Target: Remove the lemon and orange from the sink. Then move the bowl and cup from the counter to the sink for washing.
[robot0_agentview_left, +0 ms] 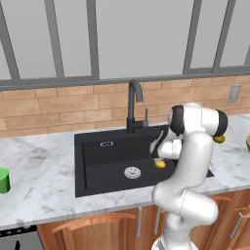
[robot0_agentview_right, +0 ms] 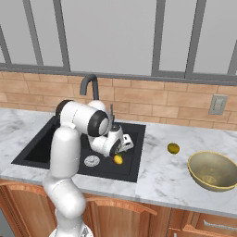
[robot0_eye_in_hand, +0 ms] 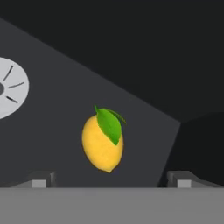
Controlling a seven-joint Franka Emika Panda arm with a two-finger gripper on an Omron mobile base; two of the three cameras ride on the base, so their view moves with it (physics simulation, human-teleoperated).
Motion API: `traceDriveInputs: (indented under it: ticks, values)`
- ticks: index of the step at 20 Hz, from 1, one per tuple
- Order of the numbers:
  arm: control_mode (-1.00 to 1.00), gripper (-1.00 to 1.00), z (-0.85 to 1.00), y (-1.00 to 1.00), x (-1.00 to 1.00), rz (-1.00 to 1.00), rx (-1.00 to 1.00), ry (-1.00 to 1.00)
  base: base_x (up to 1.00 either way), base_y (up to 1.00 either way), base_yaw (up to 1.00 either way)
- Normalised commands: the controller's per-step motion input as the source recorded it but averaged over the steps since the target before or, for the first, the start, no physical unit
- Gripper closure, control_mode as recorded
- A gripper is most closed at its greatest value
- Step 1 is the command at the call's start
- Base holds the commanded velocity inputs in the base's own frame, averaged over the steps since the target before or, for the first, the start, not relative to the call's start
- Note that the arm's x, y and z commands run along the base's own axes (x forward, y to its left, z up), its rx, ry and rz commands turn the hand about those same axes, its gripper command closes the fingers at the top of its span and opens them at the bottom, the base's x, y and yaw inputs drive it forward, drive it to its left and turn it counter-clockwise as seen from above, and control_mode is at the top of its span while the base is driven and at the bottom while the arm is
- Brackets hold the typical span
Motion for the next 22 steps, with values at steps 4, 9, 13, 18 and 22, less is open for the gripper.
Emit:
traceDriveInputs:
  ticks: [4, 9, 13, 18, 22]
  values:
    - [-1.0, -1.0, -0.19, 0.01, 0.12, 0.0, 0.0, 0.1, 0.0, 0.0, 0.0]
    - [-1.0, -1.0, -0.18, 0.06, 0.04, 0.0, 0.0, 0.12, 0.0, 0.0, 0.0]
    - [-1.0, -1.0, -0.16, 0.13, 0.02, 0.0, 0.0, 0.12, 0.0, 0.0, 0.0]
    - [-1.0, -1.0, -0.12, 0.17, 0.09, 0.0, 0.0, 0.15, 0.0, 0.0, 0.0]
    - [-1.0, -1.0, -0.05, 0.13, 0.16, 0.0, 0.0, 0.05, 0.0, 0.0, 0.0]
